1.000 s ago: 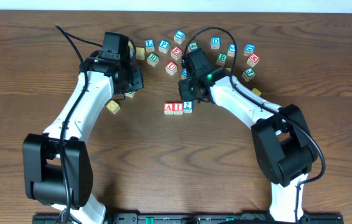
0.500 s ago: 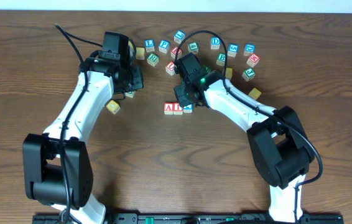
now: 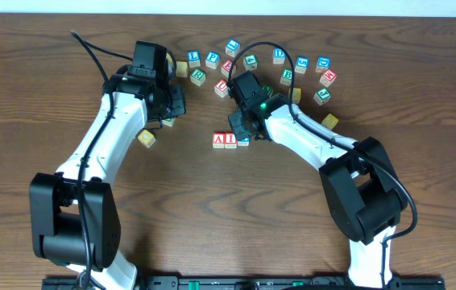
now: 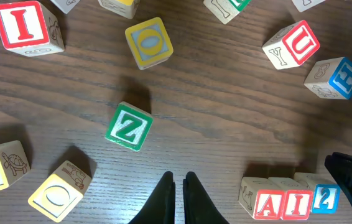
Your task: Spell out AI2
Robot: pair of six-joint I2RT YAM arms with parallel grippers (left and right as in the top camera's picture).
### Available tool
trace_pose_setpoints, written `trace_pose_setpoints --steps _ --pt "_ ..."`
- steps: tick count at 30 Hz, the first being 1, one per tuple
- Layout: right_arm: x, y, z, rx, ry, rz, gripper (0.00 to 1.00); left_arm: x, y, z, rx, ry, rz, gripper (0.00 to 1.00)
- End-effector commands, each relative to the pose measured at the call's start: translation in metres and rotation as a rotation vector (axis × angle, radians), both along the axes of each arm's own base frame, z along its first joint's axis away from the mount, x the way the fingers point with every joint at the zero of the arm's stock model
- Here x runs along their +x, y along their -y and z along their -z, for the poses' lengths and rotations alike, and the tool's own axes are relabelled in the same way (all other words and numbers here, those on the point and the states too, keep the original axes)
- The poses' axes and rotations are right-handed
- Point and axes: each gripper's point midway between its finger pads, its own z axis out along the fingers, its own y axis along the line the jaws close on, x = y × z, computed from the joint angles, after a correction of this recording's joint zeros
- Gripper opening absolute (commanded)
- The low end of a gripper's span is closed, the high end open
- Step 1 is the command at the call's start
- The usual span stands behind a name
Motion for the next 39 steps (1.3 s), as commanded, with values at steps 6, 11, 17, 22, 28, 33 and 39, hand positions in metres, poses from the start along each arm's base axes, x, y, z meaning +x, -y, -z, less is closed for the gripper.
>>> trace_pose_setpoints --steps 6,11,17,22,28,33,39 --pt "-0.006 -0.004 0.005 -0.025 -0.001 -0.033 0.01 -0.004 -0.003 0.008 0.014 -0.020 -0.009 0.08" --pt "-0.008 -0.006 0.005 -0.027 0.000 -0.048 0.01 -0.004 -0.003 0.008 0.014 -0.020 -0.009 0.07" --pt "-0.008 -0.006 0.005 -0.028 -0.003 -0.048 0.01 -0.004 -0.003 0.008 0.014 -0.020 -0.010 0.07" --pt "-0.011 -0.010 0.006 -0.017 -0.014 -0.075 0.01 -0.004 -0.003 0.008 0.014 -0.020 -0.009 0.08" --pt "-0.012 -0.011 0.005 -0.018 -0.014 -0.079 0.01 -0.004 -0.003 0.008 0.014 -0.020 -0.009 0.08" --pt "-0.013 -0.011 0.006 -0.020 -0.017 -0.079 0.01 -0.004 -0.003 0.008 0.014 -0.020 -0.009 0.07" --pt "-0.015 -0.009 0.007 -0.026 -0.027 -0.080 0.01 -0.004 -0.003 0.008 0.014 -0.020 -0.009 0.07"
